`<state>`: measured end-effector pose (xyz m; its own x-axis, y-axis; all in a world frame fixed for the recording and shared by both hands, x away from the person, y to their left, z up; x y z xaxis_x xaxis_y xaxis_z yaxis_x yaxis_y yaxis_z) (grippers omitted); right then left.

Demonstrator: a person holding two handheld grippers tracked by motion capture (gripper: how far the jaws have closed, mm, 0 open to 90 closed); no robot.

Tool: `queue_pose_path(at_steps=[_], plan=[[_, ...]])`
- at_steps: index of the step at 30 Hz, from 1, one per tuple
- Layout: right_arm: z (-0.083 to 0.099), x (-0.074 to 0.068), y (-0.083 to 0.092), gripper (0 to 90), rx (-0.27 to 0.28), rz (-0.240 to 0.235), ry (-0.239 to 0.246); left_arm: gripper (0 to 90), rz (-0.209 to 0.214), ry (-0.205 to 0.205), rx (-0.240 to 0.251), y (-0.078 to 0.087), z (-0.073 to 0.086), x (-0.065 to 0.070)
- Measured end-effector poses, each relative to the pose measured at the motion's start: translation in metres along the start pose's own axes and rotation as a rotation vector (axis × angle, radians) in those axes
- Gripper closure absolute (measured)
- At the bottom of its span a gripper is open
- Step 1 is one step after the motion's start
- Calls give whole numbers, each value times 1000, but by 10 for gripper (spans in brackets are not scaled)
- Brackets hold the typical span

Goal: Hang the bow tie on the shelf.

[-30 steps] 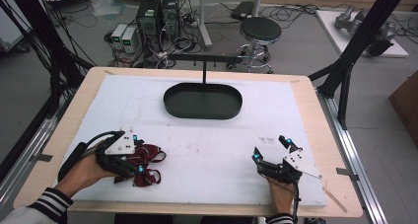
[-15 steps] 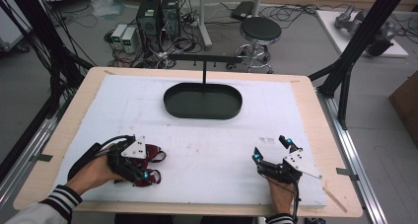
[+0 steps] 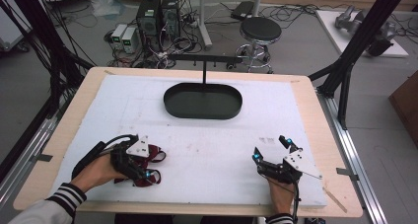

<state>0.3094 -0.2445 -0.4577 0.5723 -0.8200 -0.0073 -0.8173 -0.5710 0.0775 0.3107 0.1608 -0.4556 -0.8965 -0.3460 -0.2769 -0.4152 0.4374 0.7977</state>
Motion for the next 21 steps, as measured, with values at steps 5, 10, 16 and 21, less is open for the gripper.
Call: queue_pose_path(at_steps=[5, 10, 16, 21], plan=[[0, 0, 0, 34, 0, 0, -1, 384, 15, -1, -9, -2, 0, 0], [0, 0, 0, 34, 1, 0, 1, 403, 25, 16, -18, -4, 0, 0], [0, 0, 0, 34, 2, -1, -2, 365, 27, 6, -26, -2, 4, 1], [0, 0, 0, 34, 1, 0, -4, 352, 23, 5, -38, 2, 6, 1]])
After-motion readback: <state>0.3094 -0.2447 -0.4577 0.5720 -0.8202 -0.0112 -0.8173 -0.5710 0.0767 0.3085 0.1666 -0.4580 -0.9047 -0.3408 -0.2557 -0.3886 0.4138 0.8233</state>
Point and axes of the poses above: each handheld gripper's, and its own axes: y roughly backward along the jaws, z roughly out of its underside, x roughly to its right, the point moved 6 cm from there along -y, roughly forward along the jaws, and after that the axes turned 10 degrees about -z, right-handed, at the moved point
